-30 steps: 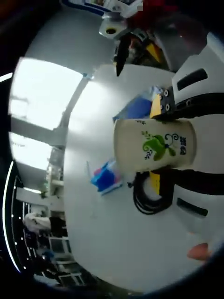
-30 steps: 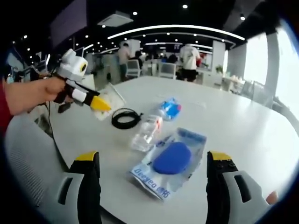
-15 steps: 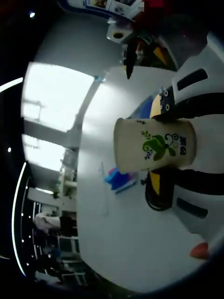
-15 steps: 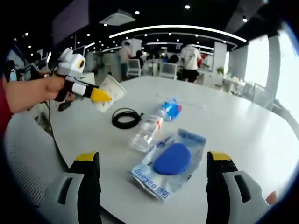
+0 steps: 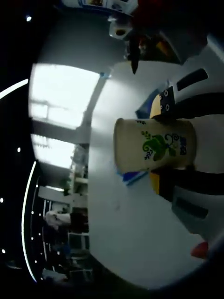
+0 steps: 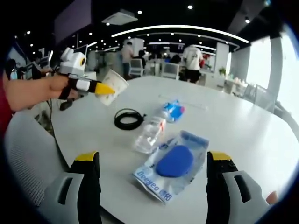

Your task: Arrange the tabletop items into an orderly group along one side of the table until the central work area is clear of visible clutter.

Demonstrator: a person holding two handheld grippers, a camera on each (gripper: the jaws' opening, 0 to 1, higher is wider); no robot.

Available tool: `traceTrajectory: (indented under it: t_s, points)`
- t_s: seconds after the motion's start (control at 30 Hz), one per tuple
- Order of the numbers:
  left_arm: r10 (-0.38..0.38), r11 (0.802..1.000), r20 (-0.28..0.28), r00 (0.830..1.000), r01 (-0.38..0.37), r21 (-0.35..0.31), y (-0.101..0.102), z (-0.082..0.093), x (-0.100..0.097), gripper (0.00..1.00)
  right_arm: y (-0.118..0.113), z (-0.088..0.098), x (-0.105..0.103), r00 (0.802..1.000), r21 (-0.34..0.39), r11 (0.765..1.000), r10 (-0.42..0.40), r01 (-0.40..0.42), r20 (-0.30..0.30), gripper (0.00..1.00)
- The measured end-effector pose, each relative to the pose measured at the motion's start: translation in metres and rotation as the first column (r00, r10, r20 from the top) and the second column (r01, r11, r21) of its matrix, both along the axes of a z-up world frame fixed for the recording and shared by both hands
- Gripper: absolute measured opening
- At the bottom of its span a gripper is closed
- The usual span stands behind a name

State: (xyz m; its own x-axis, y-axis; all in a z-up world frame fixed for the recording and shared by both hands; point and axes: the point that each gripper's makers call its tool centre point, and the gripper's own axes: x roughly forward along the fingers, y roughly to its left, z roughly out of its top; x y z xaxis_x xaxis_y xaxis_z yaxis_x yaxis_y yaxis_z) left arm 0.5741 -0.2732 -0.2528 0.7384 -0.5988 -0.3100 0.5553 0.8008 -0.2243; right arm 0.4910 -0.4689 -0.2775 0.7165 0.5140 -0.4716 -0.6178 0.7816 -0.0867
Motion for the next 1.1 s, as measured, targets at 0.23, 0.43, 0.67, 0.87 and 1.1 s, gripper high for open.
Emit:
traceTrajectory:
  t_s: [0.23,0.43,0.67,0.87,1.1]
  points:
    - [0.019,1.000,0.025,1.000,-0.019,-0.006,0.006,0.000,0.005,0.39,0.000,0.000,0.000,1.000,-0.005,1.000,0.000,0.000,0.000,0.95]
    - [0.043,0.999,0.037,0.998,-0.043,-0.009,0.015,-0.003,0.015,0.39,0.000,0.000,0.000,1.000,-0.010,1.000,-0.001,0.001,-0.001,0.94]
    - [0.062,0.998,0.047,0.997,-0.062,-0.003,0.026,-0.006,0.030,0.39,0.001,-0.002,0.000,1.000,-0.019,1.000,0.001,-0.001,-0.005,0.94]
    - [0.078,0.997,0.062,0.995,-0.079,0.007,0.033,-0.008,0.043,0.39,0.001,-0.004,0.000,1.000,-0.022,1.000,-0.001,0.001,-0.011,0.94]
    - [0.100,0.995,0.060,0.993,-0.100,-0.006,0.042,-0.014,0.053,0.39,0.001,-0.005,0.000,1.000,-0.024,1.000,-0.005,0.004,-0.017,0.94]
